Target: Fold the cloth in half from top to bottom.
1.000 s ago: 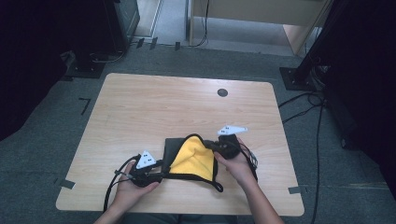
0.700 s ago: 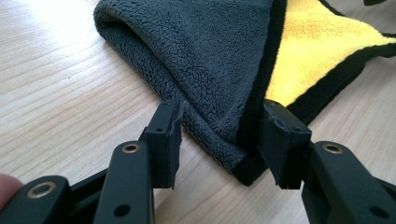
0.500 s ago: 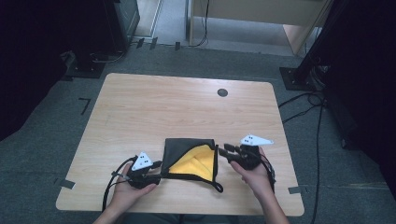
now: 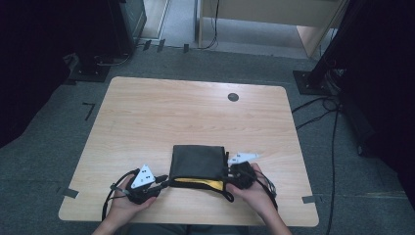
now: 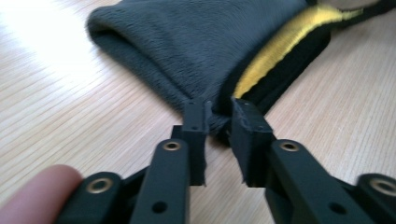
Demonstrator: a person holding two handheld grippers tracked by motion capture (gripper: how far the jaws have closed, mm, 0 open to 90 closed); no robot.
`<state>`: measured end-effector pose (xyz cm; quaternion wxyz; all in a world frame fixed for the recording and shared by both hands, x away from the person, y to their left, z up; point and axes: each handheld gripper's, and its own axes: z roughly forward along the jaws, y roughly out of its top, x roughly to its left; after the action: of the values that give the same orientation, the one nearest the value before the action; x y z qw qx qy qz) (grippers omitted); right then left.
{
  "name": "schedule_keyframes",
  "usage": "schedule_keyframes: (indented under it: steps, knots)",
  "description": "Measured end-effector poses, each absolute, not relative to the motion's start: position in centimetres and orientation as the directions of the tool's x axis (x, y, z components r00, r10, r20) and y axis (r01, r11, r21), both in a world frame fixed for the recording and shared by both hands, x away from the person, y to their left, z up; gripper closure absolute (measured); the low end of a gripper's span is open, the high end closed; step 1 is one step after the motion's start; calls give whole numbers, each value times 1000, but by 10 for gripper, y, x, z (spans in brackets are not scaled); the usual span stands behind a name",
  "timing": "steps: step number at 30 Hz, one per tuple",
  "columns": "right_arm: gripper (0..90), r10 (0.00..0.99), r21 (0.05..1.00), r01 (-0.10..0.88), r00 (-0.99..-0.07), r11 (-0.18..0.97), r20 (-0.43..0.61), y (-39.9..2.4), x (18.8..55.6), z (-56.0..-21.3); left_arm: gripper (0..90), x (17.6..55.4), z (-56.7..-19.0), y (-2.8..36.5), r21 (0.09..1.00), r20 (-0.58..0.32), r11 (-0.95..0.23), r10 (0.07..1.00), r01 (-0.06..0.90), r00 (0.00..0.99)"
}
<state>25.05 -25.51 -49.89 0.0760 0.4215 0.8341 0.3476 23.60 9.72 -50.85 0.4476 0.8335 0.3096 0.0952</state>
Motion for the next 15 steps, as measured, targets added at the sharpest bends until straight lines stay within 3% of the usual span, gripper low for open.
schedule_keyframes:
  steps: [4, 6, 7, 10, 13, 15]
  knots:
    - [567, 800, 655, 694, -556, 297, 227, -280, 236, -496, 593, 243, -503, 99, 815, -272, -258, 620, 519, 735]
    - [559, 828, 689, 697, -495, 197, 264, -284, 234, -487, 572, 244, -501, 92, 810, -283, -242, 636, 534, 718]
    - [560, 837, 704, 700, -451, 118, 308, -281, 233, -484, 564, 243, -501, 87, 812, -264, -253, 645, 526, 718]
    - [562, 848, 711, 692, -445, 122, 288, -271, 232, -488, 568, 237, -505, 71, 816, -147, -351, 642, 459, 752]
    - [614, 851, 684, 721, -423, 109, 310, -259, 238, -500, 632, 232, -511, 61, 796, -69, -429, 637, 427, 768]
    - [681, 860, 672, 730, -417, 125, 293, -253, 240, -506, 722, 231, -512, 59, 792, -31, -449, 647, 414, 762]
